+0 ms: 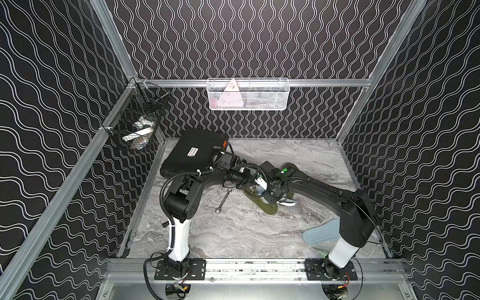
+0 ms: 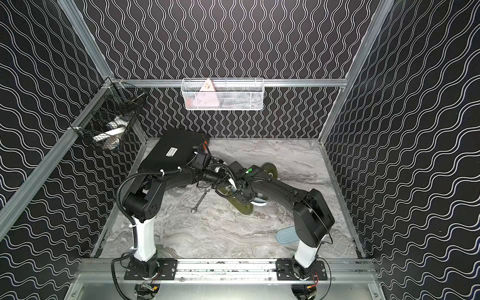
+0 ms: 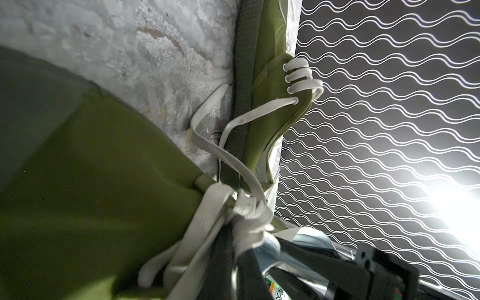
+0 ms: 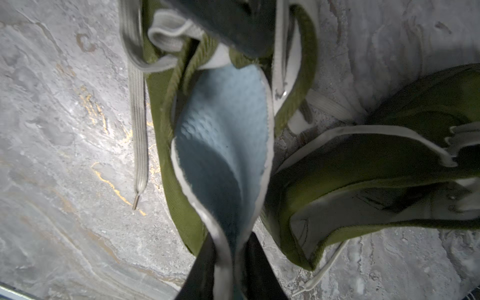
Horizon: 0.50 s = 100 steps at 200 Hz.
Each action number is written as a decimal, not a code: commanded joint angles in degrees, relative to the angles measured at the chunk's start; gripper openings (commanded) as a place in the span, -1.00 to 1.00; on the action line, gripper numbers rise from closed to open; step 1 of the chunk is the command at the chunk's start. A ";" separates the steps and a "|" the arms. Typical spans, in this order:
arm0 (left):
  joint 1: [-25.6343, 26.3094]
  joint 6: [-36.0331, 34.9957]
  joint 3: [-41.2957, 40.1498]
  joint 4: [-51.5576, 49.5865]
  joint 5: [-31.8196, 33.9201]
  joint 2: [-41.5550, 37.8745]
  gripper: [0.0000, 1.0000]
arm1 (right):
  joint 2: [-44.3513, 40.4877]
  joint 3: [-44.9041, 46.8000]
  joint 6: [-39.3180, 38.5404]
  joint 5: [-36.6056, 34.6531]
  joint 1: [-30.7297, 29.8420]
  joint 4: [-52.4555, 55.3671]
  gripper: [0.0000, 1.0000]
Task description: Insert the insole into the shoe
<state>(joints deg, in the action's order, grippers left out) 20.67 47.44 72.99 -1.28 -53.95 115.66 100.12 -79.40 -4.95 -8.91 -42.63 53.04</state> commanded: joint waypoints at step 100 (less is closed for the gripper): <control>0.34 7.69 -6.12 11.38 -0.10 -3.37 -1.00 | 0.39 2.61 5.67 13.50 4.50 -8.31 -0.60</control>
<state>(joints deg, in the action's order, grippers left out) 20.82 53.19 67.11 5.17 -51.51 111.90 100.12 -76.79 1.48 2.50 -38.76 48.97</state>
